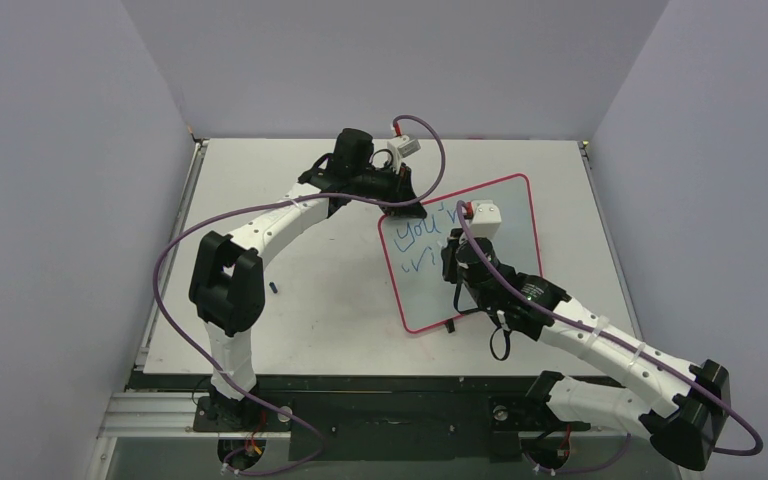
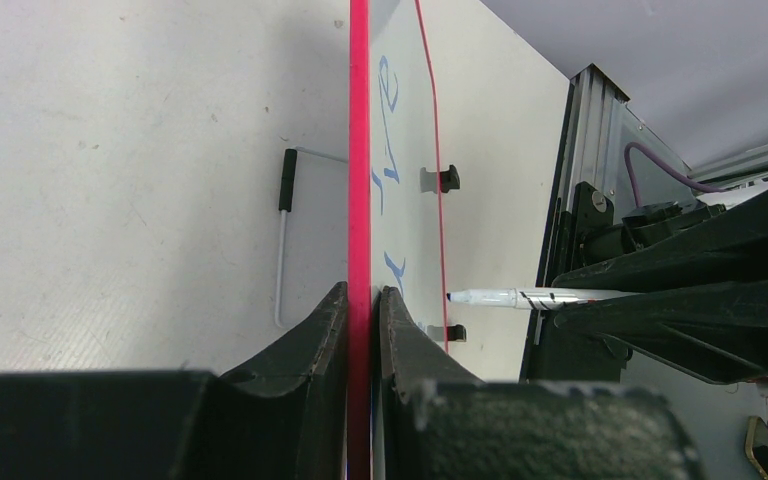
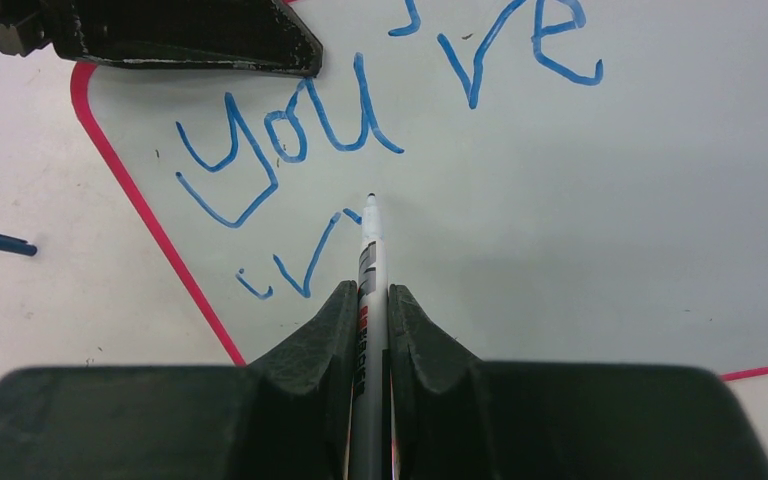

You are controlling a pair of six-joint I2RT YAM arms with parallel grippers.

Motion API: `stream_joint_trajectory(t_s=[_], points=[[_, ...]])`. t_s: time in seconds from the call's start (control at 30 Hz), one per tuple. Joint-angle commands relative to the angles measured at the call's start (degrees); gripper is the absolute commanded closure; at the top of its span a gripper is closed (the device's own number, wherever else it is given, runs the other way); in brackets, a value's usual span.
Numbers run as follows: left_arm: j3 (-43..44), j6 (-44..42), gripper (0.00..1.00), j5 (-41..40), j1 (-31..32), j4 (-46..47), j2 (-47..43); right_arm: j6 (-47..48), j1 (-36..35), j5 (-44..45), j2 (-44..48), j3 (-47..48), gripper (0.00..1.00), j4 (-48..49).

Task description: Write a sentence on the whiteboard

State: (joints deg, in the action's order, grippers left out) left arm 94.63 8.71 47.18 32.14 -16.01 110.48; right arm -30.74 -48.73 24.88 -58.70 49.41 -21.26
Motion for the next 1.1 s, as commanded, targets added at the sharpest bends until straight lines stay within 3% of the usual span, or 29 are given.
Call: stream_joint_trajectory(t_s=[0.0, 0.47, 1.07], points=[[0.7, -4.3, 1.00, 0.3, 1.5, -2.0, -0.9, -1.0, 0.4, 1.8, -0.1, -0.3, 1.00, 0.4], [0.3, -4.0, 1.00, -0.8, 1.7, -1.7, -1.4, -1.2, 1.1, 0.4, -4.0, -2.3, 1.00, 2.4], [0.4, -4.1, 1.00, -0.2, 1.8, -1.5, -1.0, -4.6, 1.0, -2.4, 0.3, -7.4, 1.00, -0.6]])
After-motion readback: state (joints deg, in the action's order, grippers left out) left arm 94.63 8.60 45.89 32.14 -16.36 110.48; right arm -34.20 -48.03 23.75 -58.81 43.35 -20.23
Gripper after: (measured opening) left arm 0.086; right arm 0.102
